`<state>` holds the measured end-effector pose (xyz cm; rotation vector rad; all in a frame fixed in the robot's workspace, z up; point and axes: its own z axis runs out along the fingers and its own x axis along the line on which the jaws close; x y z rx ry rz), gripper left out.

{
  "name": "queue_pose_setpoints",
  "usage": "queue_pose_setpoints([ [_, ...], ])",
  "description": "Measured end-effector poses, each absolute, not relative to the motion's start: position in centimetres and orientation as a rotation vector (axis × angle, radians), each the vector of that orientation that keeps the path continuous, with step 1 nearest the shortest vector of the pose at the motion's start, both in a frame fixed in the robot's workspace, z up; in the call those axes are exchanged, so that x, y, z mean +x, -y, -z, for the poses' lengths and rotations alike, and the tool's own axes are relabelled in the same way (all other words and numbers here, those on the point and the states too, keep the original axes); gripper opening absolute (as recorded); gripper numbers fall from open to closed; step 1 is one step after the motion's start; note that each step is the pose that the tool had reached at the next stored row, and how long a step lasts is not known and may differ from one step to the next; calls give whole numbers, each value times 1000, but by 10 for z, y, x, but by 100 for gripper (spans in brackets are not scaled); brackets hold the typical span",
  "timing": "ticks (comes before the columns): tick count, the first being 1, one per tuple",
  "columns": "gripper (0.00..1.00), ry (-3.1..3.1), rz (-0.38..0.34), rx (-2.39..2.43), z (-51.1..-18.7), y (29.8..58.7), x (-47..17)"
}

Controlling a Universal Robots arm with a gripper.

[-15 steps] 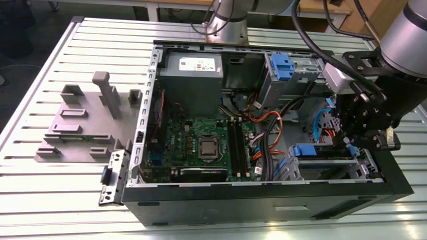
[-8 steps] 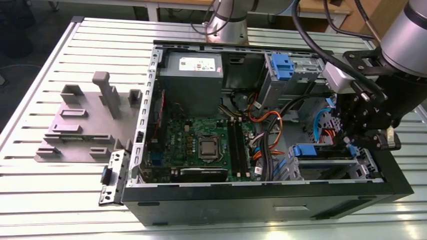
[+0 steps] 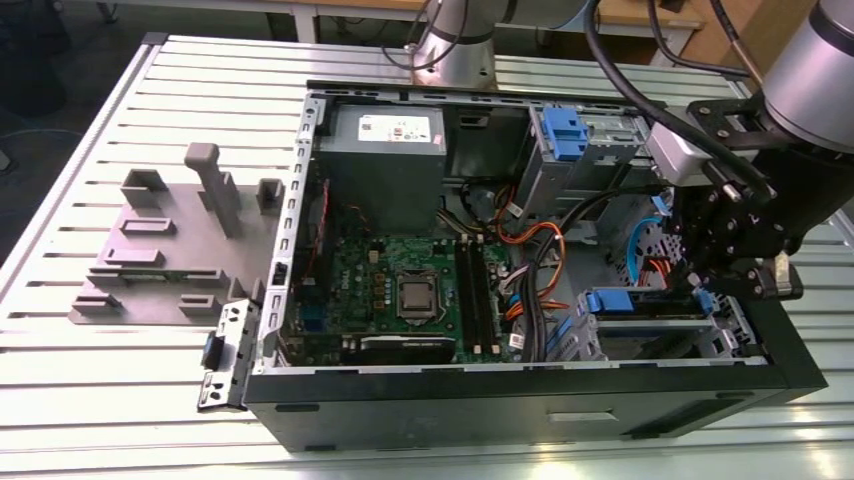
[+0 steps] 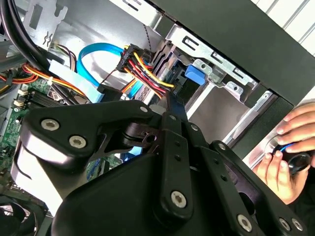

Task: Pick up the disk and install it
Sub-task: 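Insert the second disk wire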

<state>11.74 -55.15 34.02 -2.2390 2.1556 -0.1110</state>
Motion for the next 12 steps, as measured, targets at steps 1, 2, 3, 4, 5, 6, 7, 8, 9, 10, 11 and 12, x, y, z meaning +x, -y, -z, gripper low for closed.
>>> queue_pose_setpoints([
  [1,11,-2156,111,-2239,-340,552,117],
  [2,11,-2156,111,-2239,-340,551,117],
  [3,11,-2156,111,-2239,-340,552,117],
  [4,11,-2156,111,-2239,-340,551,117],
  [5,11,-2156,111,-2239,-340,551,115],
  [6,11,-2156,111,-2239,-340,551,112],
  [7,11,-2156,111,-2239,-340,552,111],
  [8,11,-2156,111,-2239,-340,552,111],
  [9,11,-2156,111,-2239,-340,552,111],
  [10,11,-2156,111,-2239,-341,552,111],
  [11,11,-2156,111,-2239,-342,551,111],
  [12,11,-2156,111,-2239,-343,551,111],
])
